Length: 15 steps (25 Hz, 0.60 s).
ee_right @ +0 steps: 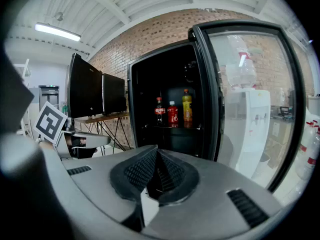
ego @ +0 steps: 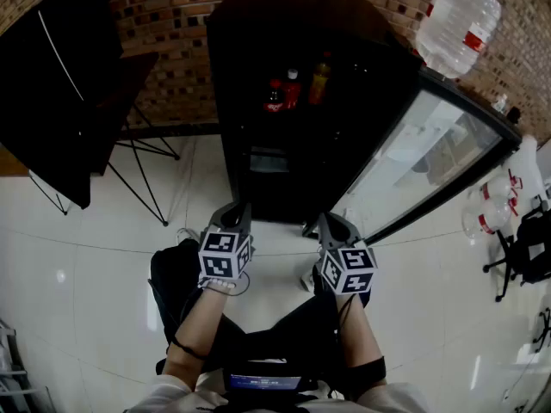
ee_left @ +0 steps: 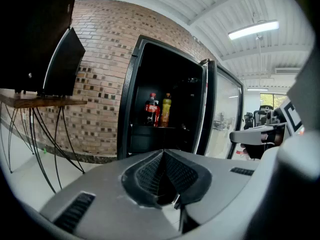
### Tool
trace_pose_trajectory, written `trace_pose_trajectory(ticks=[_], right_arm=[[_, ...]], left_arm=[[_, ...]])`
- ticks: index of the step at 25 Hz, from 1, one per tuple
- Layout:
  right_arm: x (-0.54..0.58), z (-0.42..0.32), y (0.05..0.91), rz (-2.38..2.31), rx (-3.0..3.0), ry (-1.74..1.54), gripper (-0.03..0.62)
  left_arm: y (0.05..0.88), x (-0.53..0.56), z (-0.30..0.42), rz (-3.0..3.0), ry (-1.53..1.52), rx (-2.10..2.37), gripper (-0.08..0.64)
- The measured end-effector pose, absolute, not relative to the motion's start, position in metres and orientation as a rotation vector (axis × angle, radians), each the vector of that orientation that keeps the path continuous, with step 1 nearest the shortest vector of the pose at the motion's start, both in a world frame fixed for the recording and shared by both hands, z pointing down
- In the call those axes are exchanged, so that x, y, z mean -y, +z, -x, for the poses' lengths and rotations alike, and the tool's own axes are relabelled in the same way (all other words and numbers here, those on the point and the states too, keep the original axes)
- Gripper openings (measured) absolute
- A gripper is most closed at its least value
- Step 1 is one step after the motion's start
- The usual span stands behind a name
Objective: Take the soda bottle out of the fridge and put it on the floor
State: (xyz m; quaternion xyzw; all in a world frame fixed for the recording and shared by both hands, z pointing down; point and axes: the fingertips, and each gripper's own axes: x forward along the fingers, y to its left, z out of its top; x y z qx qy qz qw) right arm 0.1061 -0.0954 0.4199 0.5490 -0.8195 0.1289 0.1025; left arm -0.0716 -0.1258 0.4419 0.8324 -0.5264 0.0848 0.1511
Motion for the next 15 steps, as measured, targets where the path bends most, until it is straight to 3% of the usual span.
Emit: trace_pose_trajectory(ticks=[15], right_arm=[[0.101,-0.116,0.424,-1.64,2.404,0.412,0.011]], left_arm=[[0.374,0.202,0.042,-2.588,0.282,1.568,0.002]])
